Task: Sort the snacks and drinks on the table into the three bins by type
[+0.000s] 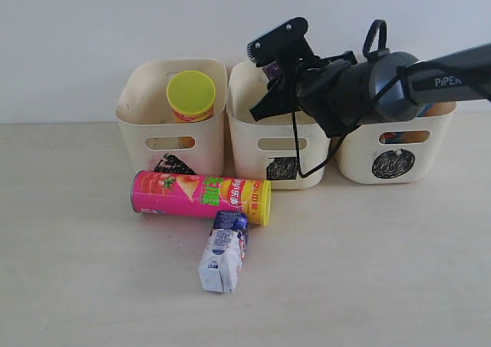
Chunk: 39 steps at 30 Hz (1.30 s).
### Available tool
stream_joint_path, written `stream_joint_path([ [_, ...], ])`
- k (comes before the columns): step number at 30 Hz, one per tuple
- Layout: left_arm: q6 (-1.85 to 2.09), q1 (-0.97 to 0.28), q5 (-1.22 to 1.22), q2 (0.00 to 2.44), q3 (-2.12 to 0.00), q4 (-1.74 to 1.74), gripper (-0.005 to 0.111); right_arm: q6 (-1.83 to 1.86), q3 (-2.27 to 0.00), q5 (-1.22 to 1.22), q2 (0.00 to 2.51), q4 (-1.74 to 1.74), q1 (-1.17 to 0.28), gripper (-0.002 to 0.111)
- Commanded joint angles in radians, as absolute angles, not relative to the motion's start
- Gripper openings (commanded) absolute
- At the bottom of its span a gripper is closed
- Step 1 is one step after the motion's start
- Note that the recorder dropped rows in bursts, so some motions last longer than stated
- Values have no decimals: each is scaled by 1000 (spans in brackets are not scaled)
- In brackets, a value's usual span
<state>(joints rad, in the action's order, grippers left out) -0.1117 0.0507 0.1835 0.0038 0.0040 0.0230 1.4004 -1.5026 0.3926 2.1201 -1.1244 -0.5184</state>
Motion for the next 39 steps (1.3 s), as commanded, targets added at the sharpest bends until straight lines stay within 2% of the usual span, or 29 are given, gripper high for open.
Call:
stream_joint_path([
  [1, -119, 50, 177, 0, 0, 20, 4, 1382, -1517, 419, 2111, -1133, -518, 2],
  [2, -119, 50, 177, 0, 0, 20, 4, 1382, -1517, 419, 2111, -1138, -518, 6],
  [4, -119, 50, 177, 0, 0, 20, 4, 1382, -1517, 415, 2111, -1147, -518, 20],
  [7, -119, 50, 177, 0, 0, 20, 4, 1380, -1517, 415, 2111, -1178, -518, 51],
  [9, -119, 50, 177, 0, 0, 20, 4, 1390, -1517, 414, 2106, -1204, -518, 62],
  [11, -119, 50, 177, 0, 0, 20, 4, 1413, -1517, 410, 2096, -1238, -518, 58],
  [13, -119, 50, 177, 0, 0, 20, 4, 1451, -1517, 399, 2082, -1288, -518, 48],
  [15, -119, 50, 177, 0, 0, 20, 4, 1503, -1511, 390, 2065, -1340, -518, 32],
  [18, -119, 50, 177, 0, 0, 20, 4, 1620, -1490, 394, 2031, -1461, -518, 0],
  [24, -119, 50, 177, 0, 0, 20, 4, 1898, -1417, 392, 1948, -1744, -471, 0],
  [32, -119, 50, 177, 0, 0, 20, 4, 1851, -1178, 332, 1758, -1744, -375, 0],
  [35, -119, 50, 177, 0, 0, 20, 4, 1744, -1091, 100, 1680, -1744, -294, 0],
  [39, -119, 50, 177, 0, 0, 20, 4, 1461, -1024, -427, 1625, -1725, -99, 0],
])
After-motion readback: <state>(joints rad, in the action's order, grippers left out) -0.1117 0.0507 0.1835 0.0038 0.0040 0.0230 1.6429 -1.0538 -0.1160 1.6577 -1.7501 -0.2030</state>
